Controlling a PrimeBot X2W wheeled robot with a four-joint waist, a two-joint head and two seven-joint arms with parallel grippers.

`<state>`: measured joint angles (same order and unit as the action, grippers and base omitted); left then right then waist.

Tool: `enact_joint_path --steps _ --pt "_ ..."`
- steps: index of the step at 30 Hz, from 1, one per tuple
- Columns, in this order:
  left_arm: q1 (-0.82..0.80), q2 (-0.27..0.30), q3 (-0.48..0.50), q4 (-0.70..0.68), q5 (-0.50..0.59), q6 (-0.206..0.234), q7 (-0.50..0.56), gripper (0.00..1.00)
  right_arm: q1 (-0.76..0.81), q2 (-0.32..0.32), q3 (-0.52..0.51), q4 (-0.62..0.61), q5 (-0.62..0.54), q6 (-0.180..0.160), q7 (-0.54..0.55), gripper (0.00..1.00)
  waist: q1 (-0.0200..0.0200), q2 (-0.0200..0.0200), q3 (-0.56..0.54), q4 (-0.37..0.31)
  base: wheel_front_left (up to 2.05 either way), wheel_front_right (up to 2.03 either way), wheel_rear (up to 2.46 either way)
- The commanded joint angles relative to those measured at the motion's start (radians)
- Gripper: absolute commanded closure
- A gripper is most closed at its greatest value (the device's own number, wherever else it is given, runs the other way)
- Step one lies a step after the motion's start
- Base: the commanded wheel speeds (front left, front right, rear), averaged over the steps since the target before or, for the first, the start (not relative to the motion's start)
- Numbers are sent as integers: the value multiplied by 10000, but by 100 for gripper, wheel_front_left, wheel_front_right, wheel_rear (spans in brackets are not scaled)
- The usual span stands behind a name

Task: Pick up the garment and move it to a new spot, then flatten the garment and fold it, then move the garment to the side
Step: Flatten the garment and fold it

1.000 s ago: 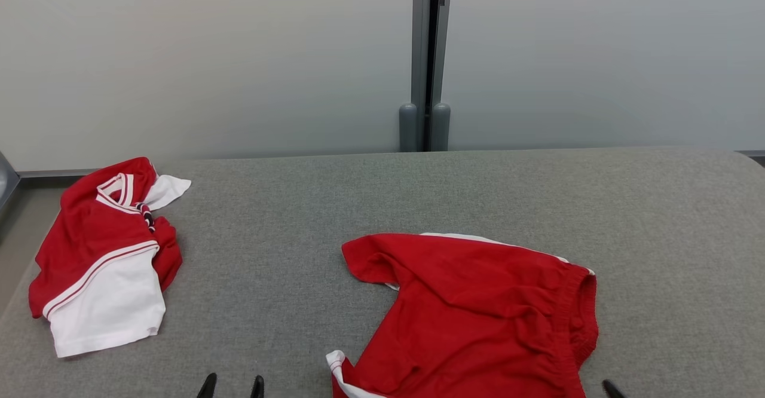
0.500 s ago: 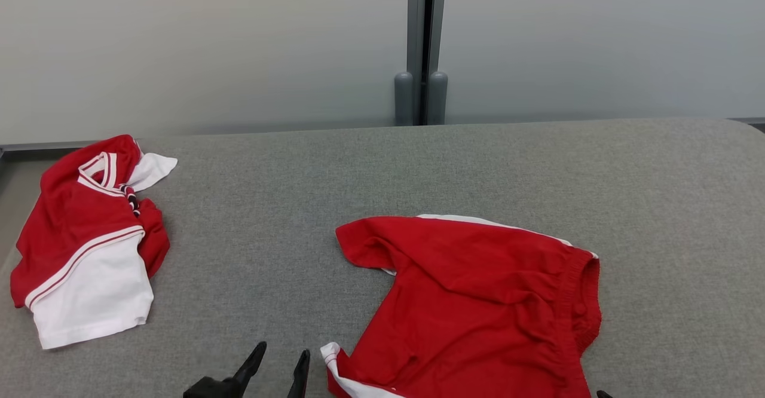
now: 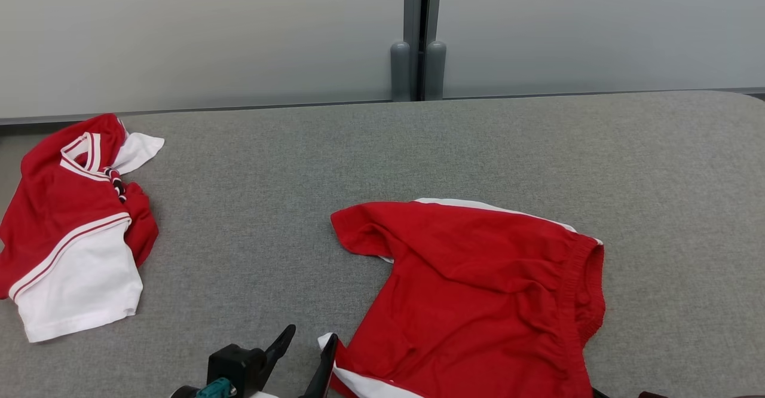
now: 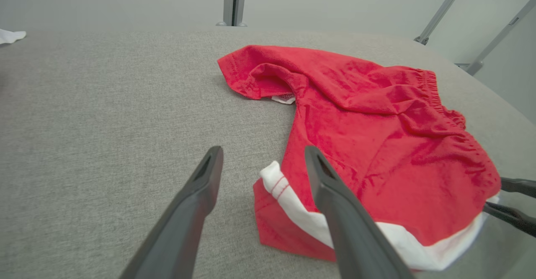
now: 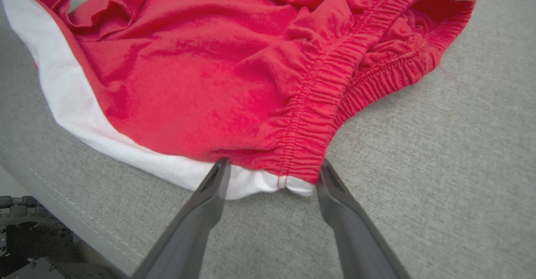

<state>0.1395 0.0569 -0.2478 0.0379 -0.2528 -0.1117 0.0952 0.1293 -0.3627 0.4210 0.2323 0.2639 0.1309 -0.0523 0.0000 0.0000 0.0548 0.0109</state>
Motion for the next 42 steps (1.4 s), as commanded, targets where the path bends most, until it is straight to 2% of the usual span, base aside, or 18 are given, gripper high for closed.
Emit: enact_joint_path --steps 1,17,18,19,20,21,27,31,37,42 --pt "-110 38 -42 -134 -182 63 226 0 -124 -101 13 15 93 -2 -9 0 0 0 19 17 0 0 0" --pt "-414 100 -361 167 -450 190 1303 0 -644 -207 654 65 269 -2 70 0 0 0 587 -184 0 0 0" --pt "-460 104 -392 230 -407 197 1292 5 -693 -244 757 67 293 -2 99 0 0 0 635 -197 0 0 0" --pt "-499 101 -385 275 -432 216 1269 55 -753 -296 887 51 317 -2 77 39 0 0 670 -204 0 0 0" --pt "-516 96 -391 319 -499 219 1272 92 -781 -320 975 68 423 -2 102 91 0 0 705 -208 0 0 0" --pt "-513 97 -435 370 -559 189 1289 100 -821 -380 1166 23 508 -2 140 100 0 0 730 -205 0 0 0" --pt "-286 125 -236 120 -1056 196 1199 100 -1075 -864 1418 -913 1726 -1 231 100 0 0 685 -205 0 0 0" --pt "-135 101 205 -1002 -1523 416 1073 100 -1060 -1311 831 -2585 2873 -1 670 100 0 0 610 -261 0 0 0" --pt "-771 152 613 -3151 -1886 626 1488 100 -1405 -2356 -307 -5249 4053 -1 2452 100 0 0 805 -205 0 0 0" --pt "-2677 127 898 -3886 -2175 866 2074 100 -2921 -2966 -1204 -6464 5071 -1 3959 100 0 0 1514 10 0 0 0"
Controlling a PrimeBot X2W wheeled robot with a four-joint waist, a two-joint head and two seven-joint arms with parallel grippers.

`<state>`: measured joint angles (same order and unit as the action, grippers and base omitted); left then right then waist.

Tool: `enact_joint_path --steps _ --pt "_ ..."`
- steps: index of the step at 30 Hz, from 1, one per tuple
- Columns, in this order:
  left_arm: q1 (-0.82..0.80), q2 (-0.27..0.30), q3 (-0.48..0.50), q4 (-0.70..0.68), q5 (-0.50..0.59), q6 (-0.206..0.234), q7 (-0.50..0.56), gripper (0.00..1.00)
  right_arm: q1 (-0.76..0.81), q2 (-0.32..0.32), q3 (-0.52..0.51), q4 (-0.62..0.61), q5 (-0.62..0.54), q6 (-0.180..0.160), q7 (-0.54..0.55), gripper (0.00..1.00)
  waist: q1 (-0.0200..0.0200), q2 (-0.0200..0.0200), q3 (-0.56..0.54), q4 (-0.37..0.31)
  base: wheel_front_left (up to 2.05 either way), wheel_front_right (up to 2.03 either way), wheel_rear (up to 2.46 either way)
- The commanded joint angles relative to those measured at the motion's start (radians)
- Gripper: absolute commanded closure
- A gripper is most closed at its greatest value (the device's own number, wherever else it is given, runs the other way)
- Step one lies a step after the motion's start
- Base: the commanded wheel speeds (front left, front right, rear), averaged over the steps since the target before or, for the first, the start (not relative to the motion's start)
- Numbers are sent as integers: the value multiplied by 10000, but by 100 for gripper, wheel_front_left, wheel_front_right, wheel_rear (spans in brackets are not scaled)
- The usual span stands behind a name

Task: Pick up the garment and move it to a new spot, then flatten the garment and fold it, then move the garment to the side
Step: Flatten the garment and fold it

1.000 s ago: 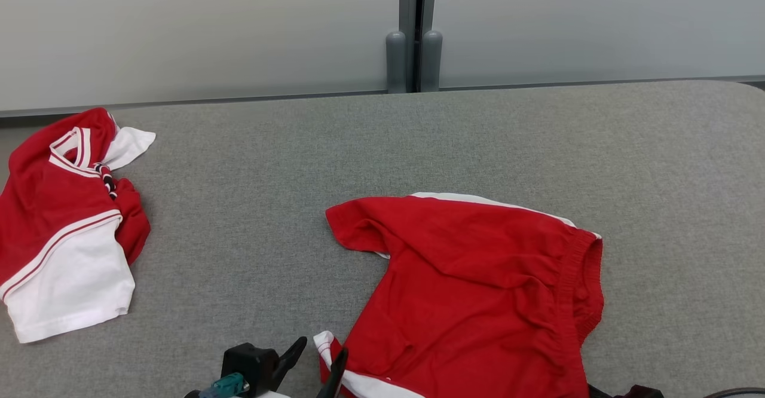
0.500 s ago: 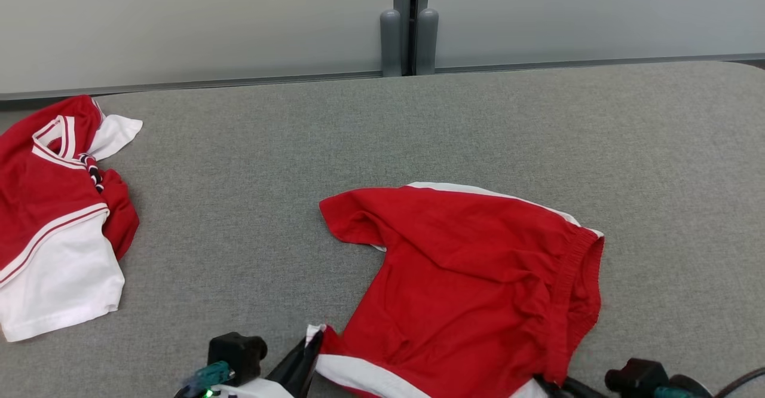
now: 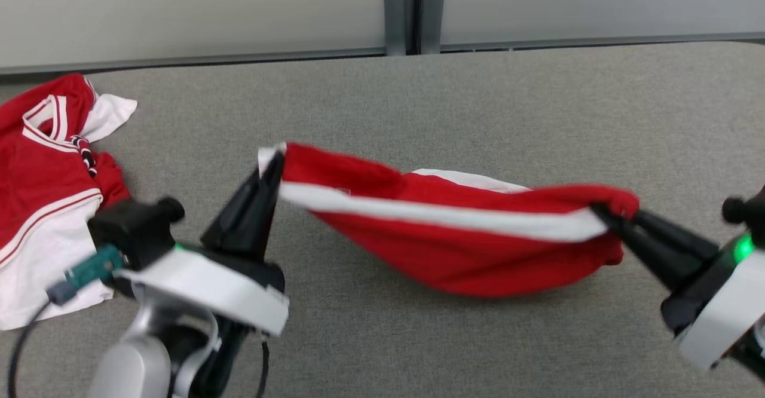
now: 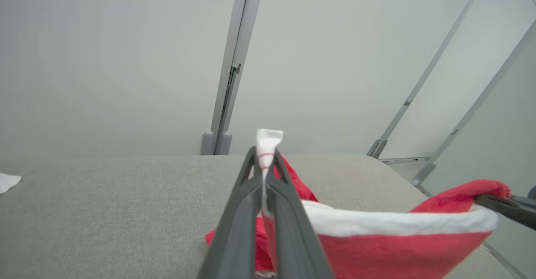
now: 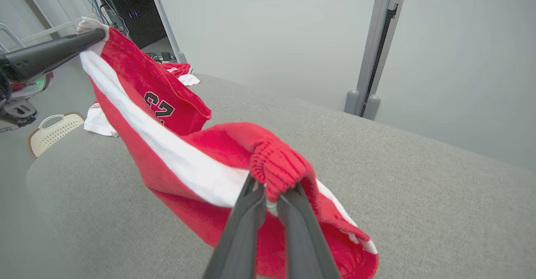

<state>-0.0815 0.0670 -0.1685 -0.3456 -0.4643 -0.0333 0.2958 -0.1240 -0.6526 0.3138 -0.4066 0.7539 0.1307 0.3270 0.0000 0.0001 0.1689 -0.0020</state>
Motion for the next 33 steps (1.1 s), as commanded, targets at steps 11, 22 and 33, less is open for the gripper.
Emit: enact_joint_path --steps 11,22,33 --pt "-7568 334 1024 3267 -34 104 294 100 -7636 323 40 1907 652 -1 2800 100 0 -1 2925 769 0 0 0" --pt "-13667 354 1677 9037 276 327 -2619 100 -14195 2699 1066 7852 -2140 -5 393 100 0 -1 4406 1287 0 0 0" --pt "-14827 139 1621 11512 245 -715 -5580 100 -14892 3286 2413 10559 -2743 -10 -4226 100 0 -1 5804 1488 0 0 0"
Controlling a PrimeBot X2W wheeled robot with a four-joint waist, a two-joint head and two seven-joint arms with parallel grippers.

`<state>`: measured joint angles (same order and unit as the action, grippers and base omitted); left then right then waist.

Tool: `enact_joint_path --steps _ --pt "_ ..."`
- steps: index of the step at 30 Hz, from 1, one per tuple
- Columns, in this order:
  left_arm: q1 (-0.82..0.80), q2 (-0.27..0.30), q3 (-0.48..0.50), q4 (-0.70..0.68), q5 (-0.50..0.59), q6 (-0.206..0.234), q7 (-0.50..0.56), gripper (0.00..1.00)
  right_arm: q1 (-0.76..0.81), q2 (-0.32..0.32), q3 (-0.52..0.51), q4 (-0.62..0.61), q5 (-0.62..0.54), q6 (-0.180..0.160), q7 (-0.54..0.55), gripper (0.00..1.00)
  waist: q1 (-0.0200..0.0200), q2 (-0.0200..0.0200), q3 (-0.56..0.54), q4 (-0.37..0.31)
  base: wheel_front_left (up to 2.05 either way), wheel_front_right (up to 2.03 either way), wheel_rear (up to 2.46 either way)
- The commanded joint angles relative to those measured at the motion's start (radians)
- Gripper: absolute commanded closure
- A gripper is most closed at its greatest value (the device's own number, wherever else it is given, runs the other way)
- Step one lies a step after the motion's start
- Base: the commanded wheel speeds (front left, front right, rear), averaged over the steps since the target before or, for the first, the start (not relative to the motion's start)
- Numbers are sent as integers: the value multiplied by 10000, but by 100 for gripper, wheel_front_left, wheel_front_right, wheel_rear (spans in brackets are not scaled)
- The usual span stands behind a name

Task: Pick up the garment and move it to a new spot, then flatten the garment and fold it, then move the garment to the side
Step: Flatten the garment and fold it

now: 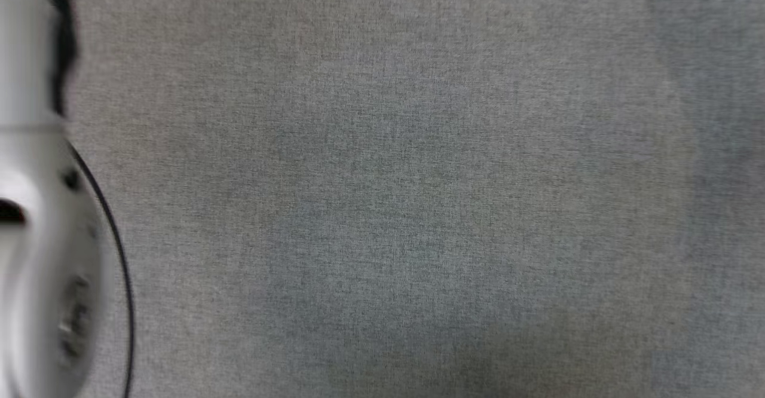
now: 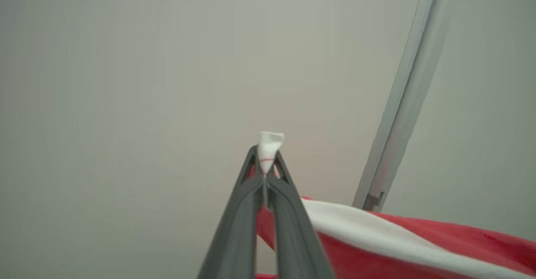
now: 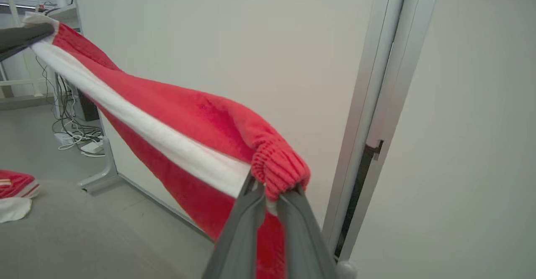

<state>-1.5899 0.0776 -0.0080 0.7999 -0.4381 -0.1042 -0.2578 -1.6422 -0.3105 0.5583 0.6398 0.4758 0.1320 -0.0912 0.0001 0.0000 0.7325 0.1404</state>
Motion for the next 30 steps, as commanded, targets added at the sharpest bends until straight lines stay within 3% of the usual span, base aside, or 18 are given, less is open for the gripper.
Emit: enact_joint_path --steps 1,7,12,14,18,24,30 --pt "581 -38 31 101 -112 -69 -67 100 664 -298 293 90 195 -23 -330 100 -1 0 113 63 0 0 0" --pt "3914 -206 -13 -1837 -214 -237 -92 100 3608 -1948 2184 -1078 1302 -26 -1408 100 -1 0 -442 27 0 0 0" --pt "7346 -179 -134 -4203 -761 -240 -101 100 6445 -3577 2628 -3010 2010 -31 -1715 100 -1 0 -1514 -4 0 0 0" --pt "8687 -178 -183 -4717 -931 -193 -99 100 7604 -3779 2612 -3460 2005 -37 -1728 100 -1 0 -2336 -54 0 0 0" --pt "10556 -191 -330 -5685 -1204 281 -99 100 9132 -3915 2164 -4294 1890 -39 -1746 100 -1 0 -3438 -234 0 0 0" --pt "15208 -194 -1069 -7457 -2037 1485 -100 100 12622 -4098 1274 -5489 1519 -40 -1752 100 -1 0 -5295 -414 0 0 0" --pt "18587 -198 -1495 -8884 -1998 2346 -104 100 16084 -4577 614 -6613 1090 -50 -1488 100 -1 0 -6106 -90 0 0 0"
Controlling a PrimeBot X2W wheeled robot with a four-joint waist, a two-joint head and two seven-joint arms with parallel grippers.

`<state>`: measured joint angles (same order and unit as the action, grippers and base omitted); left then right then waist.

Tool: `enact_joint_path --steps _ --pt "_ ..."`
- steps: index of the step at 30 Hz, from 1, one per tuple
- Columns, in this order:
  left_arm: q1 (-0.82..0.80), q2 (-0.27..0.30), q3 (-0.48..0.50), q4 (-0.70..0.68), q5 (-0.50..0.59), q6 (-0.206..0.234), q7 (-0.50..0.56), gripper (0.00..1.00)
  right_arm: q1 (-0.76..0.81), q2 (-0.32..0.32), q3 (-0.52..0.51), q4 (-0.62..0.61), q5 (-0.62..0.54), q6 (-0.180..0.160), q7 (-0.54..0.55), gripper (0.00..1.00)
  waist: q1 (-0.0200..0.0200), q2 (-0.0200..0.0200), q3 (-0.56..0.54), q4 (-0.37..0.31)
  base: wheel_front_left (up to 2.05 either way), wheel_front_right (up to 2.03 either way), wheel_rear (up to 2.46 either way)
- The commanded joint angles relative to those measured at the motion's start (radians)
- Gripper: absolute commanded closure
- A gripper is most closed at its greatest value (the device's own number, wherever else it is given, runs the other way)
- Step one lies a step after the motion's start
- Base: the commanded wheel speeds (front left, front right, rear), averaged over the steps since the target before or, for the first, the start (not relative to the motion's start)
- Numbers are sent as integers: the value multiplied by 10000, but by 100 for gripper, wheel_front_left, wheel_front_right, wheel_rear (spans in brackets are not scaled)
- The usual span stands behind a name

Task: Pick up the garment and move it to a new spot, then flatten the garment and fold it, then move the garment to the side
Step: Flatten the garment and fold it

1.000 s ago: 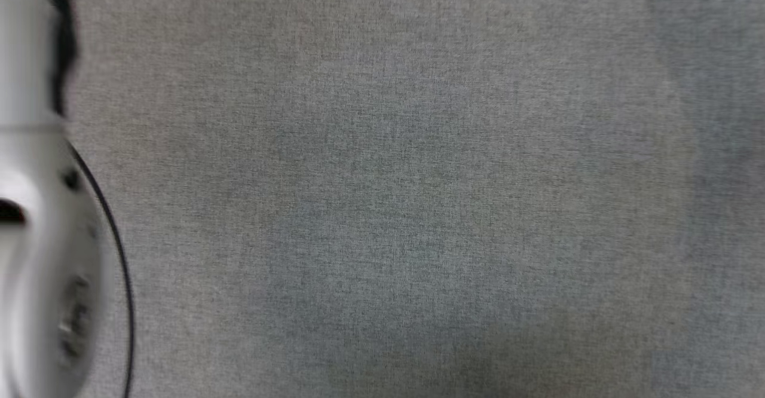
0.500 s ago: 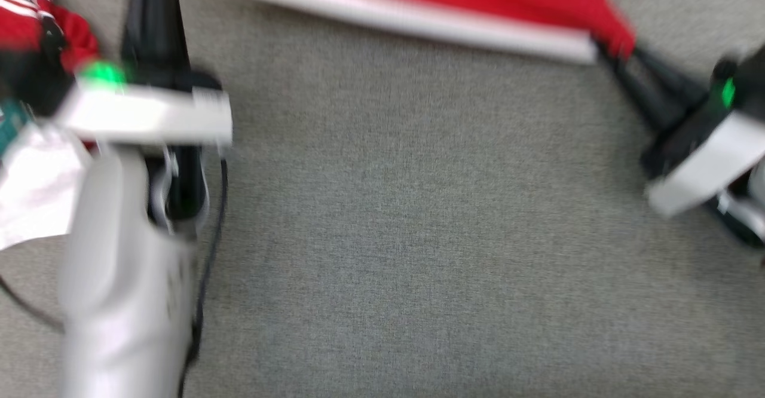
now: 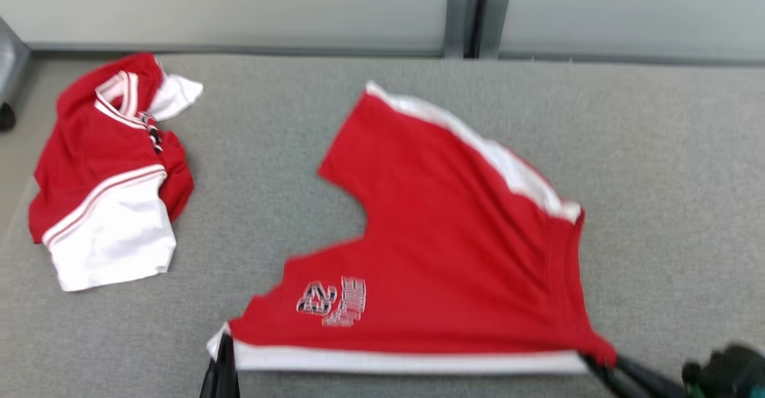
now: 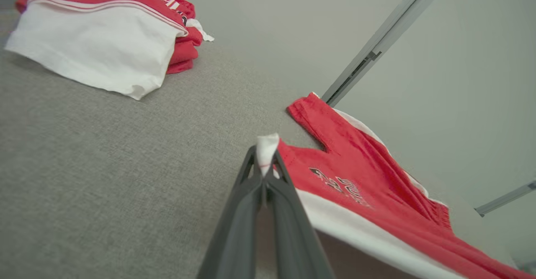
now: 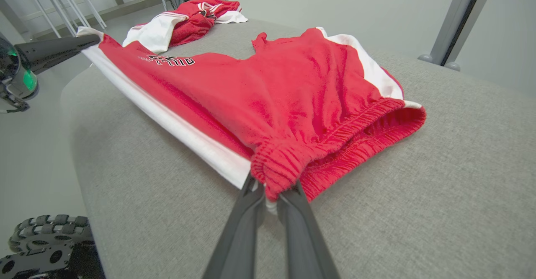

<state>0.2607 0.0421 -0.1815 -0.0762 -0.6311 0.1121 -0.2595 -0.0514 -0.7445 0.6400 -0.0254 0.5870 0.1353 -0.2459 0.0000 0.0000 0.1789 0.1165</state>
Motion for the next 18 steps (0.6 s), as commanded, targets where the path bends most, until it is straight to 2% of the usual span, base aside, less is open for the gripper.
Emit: enact_joint_path --steps 1,4,8,12,18 --pt "446 154 214 -388 -206 272 -86 100 710 -261 -347 -142 -50 -82 136 100 0 0 -601 212 0 0 0" --pt "1390 154 62 -1112 -154 515 40 100 2154 -156 -838 -771 -84 -84 424 100 0 0 -608 369 0 0 0" --pt "1861 359 -177 -1772 -131 601 532 100 3063 279 -1482 -1596 -284 -76 928 100 0 0 -379 259 0 0 0" --pt "1174 730 -117 -1952 99 738 1048 100 2727 779 -1707 -2010 -459 -68 1348 100 0 0 -57 16 0 0 0" --pt "-896 1561 80 -2141 482 825 2262 100 1392 1327 -1580 -2124 -164 -55 1836 100 0 0 647 -491 0 0 0"
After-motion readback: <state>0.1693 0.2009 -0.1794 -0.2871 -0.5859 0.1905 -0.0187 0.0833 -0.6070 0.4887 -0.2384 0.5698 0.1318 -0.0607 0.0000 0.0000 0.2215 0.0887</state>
